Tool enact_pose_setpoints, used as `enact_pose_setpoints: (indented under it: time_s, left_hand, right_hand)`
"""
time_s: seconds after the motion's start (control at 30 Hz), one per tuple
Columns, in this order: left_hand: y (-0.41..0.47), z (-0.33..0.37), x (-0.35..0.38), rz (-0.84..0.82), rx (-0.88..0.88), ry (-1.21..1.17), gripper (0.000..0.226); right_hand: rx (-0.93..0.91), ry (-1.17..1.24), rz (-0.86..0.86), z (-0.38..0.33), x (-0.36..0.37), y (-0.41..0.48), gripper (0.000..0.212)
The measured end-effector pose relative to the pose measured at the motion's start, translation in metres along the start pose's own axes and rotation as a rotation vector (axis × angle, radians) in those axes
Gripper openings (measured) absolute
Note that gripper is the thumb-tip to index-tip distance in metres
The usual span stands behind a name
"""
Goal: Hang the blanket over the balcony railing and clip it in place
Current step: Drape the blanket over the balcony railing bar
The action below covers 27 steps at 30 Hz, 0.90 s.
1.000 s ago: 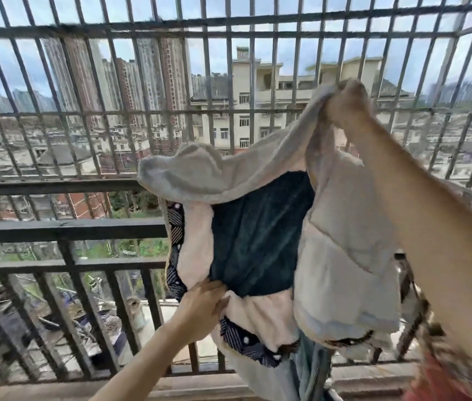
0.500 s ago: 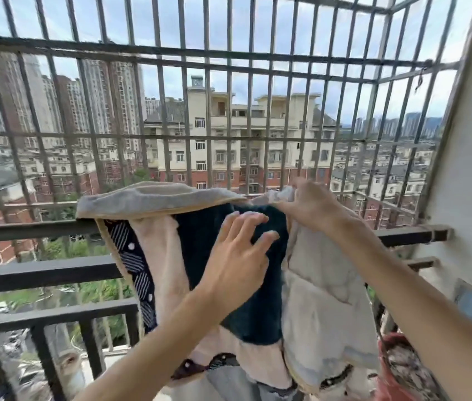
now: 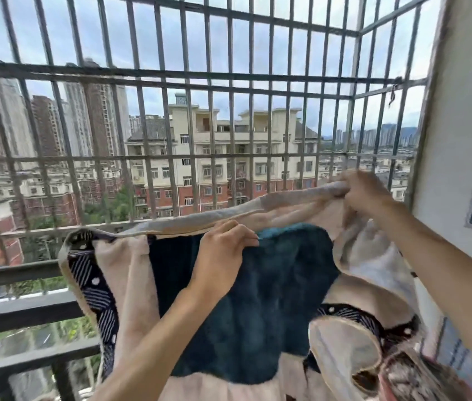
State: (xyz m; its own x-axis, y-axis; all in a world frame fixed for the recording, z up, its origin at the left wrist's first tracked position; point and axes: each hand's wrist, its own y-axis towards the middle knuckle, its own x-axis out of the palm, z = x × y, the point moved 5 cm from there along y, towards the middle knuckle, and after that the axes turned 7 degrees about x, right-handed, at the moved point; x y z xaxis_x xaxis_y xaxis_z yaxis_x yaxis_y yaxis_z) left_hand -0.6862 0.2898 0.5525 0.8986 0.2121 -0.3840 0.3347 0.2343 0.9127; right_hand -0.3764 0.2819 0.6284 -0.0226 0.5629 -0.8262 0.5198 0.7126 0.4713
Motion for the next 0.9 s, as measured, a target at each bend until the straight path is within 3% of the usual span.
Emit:
enact_pose_setpoints:
  time_s: [0.1, 0.27, 0.37, 0.5, 0.67, 0.7, 0.8, 0.9]
  left_hand:
    - [0.000, -0.001, -0.004, 0.023, -0.035, -0.044, 0.017]
    - [-0.006, 0.007, -0.009, 0.032, -0.088, -0.066, 0.013]
    - [-0.012, 0.020, -0.014, 0.012, -0.048, 0.001, 0.013]
    - [-0.020, 0.037, -0.014, -0.041, 0.042, 0.097, 0.013]
    - [-0.016, 0.029, -0.012, -0.042, -0.027, 0.097, 0.012]
    - [-0.014, 0.028, -0.012, -0.046, -0.056, 0.084, 0.012]
    - [-0.007, 0.024, -0.008, -0.076, -0.122, 0.047, 0.012]
    - [-0.005, 0.019, -0.009, -0.085, -0.152, 0.032, 0.014]
  right_hand:
    - [-0.171, 0.076, -0.120, -0.025, 0.010, -0.023, 0.048]
    - [-0.539, 0.336, -0.341, -0.087, 0.012, -0.103, 0.023]
    - [-0.640, 0.401, -0.226, -0.097, 0.013, -0.124, 0.020]
    - [-0.672, 0.447, -0.039, -0.085, 0.020, -0.134, 0.037]
    - [-0.788, 0.351, -0.085, -0.065, 0.044, -0.149, 0.069]
    - [-0.804, 0.349, -0.024, -0.063, 0.047, -0.148, 0.064]
    - [-0.757, 0.444, 0.248, -0.059, 0.046, -0.144, 0.023]
    - [-0.685, 0.461, 0.265, -0.068, 0.045, -0.139, 0.015]
